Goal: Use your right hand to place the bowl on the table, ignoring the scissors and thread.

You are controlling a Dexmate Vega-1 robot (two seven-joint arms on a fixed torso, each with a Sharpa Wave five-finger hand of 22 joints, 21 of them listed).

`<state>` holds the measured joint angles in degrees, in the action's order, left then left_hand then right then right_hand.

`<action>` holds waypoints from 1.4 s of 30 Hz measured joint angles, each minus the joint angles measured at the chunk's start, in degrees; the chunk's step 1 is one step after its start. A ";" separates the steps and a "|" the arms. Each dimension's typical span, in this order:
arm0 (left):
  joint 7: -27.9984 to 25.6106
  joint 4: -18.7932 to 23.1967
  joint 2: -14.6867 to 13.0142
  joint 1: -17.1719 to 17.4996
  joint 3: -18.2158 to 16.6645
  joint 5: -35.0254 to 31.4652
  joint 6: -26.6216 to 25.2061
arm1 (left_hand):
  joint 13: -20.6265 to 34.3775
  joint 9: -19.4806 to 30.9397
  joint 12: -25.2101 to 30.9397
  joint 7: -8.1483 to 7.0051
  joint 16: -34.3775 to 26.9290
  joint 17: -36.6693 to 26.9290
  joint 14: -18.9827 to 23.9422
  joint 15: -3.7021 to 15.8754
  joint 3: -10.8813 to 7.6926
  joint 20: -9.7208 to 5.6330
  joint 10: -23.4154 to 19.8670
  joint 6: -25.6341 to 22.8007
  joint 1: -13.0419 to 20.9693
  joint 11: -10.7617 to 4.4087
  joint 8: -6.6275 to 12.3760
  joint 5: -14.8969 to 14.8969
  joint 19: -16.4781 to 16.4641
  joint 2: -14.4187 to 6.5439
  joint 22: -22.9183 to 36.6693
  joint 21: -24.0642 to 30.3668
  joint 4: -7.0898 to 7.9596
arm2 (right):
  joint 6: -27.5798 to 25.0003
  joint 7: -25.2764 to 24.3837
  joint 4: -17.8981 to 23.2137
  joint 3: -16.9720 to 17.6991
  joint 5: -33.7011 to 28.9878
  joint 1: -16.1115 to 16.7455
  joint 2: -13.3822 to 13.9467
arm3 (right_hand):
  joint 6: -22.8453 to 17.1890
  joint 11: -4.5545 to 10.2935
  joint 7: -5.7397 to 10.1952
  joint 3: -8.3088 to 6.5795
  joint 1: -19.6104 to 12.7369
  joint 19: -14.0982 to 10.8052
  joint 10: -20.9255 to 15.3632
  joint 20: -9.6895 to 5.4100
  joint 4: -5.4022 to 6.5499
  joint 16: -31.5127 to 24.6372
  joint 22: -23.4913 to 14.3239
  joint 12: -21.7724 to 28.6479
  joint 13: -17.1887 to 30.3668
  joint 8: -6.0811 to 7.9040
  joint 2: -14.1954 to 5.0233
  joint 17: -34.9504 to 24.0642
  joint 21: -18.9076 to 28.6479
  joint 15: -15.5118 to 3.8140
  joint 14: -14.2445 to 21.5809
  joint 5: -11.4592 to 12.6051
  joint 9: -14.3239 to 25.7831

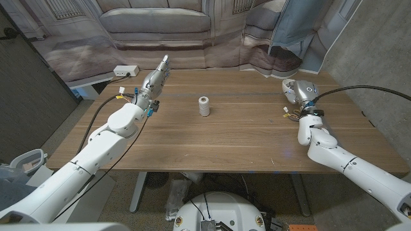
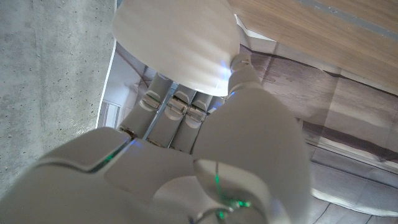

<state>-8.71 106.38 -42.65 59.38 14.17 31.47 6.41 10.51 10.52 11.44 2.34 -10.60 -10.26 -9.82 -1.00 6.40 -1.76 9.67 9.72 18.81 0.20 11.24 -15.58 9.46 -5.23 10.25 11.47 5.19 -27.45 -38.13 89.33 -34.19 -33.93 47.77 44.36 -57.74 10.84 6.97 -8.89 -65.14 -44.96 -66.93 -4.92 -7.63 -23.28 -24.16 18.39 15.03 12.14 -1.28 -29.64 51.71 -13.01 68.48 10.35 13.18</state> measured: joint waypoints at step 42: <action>-2.62 5.21 -1.52 3.85 -2.52 -0.74 -1.78 | 0.00 0.00 0.00 0.00 0.00 0.00 0.00 0.00 0.42 0.00 0.00 0.00 0.00 0.00 0.00 0.00 0.00 0.00 0.00 0.00 0.07 | 1.02 -3.83 -12.03 -4.27 4.97 -6.38 -4.32 | 0.00 -0.02 0.00 0.18 0.00 0.93 0.01 0.31 0.25 0.12 0.79 -0.43 0.64 0.09 0.00 -0.53 0.66 0.00 0.00 0.01 -0.01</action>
<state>-11.34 111.59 -44.17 63.23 11.64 30.73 4.63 10.51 10.52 11.44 2.34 -10.60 -10.26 -9.82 -0.99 6.82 -1.76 9.67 9.71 18.81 0.20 11.24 -15.58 9.46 -5.23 10.25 11.47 5.26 -26.43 -41.96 77.30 -38.46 -28.95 41.40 40.04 -57.74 10.82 6.98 -8.71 -65.14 -44.04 -66.92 -4.61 -7.38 -23.17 -23.37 17.96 15.68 12.23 -1.28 -30.17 52.37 -13.01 68.48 10.35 13.16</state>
